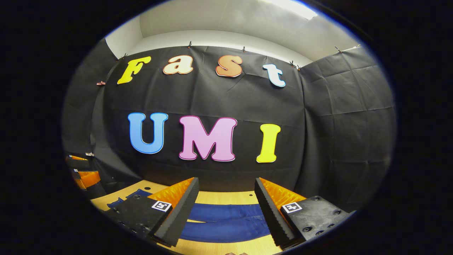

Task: Grasp the waist and the cuffs of the jeans and fold them to make the two legs overlap; first hold the waist and fold one-third of the jeans toward the cuffs, then hold the cuffs and fold the remaining one-third in the same direction to finish folding.

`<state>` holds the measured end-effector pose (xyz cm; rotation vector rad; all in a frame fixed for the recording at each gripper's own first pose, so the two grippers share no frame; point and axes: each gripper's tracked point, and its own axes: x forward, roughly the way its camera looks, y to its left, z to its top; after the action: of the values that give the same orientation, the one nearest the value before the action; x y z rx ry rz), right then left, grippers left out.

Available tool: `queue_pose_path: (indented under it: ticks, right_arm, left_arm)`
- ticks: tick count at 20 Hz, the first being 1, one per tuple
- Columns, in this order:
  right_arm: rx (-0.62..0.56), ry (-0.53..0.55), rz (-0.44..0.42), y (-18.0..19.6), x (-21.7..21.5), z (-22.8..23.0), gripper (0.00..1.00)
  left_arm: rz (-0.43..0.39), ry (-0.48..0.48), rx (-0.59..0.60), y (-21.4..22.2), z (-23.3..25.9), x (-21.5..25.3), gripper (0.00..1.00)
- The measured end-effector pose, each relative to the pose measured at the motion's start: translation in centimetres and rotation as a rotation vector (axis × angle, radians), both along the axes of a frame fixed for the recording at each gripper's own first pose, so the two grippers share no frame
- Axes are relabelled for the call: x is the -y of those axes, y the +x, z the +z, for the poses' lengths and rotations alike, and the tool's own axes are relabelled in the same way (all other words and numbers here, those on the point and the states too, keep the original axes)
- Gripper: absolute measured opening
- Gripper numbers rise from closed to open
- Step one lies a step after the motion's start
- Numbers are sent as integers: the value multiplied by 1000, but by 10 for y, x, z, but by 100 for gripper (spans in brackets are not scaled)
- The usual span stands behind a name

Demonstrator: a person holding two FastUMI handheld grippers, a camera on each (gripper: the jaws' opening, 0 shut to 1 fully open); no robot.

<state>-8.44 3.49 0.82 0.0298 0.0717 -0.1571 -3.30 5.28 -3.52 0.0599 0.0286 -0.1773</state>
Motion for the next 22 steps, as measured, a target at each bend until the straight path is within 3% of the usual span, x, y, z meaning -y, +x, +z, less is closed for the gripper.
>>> queue_pose_path:
  ticks: [6, 9, 15, 18, 22]
  right_arm:
    - [-33, -51, -37, -23, 17, -6, 97]
    - [-38, -64, -67, -31, 27, -7, 97]
    - [-104, -103, -107, -47, 43, -23, 96]
    - [-156, -123, -113, -55, 45, -35, 97]
    - [-191, -136, -120, -61, 48, -46, 97]
  left_arm:
    - [5, 290, -74, 29, -65, -68, 98]
    - [-38, 508, -140, 51, -116, -111, 98]
    - [-269, 988, -346, 82, -250, -172, 98]
    - [-393, 1122, -446, 87, -312, -190, 98]
    - [-506, 1277, -543, 79, -359, -220, 98]
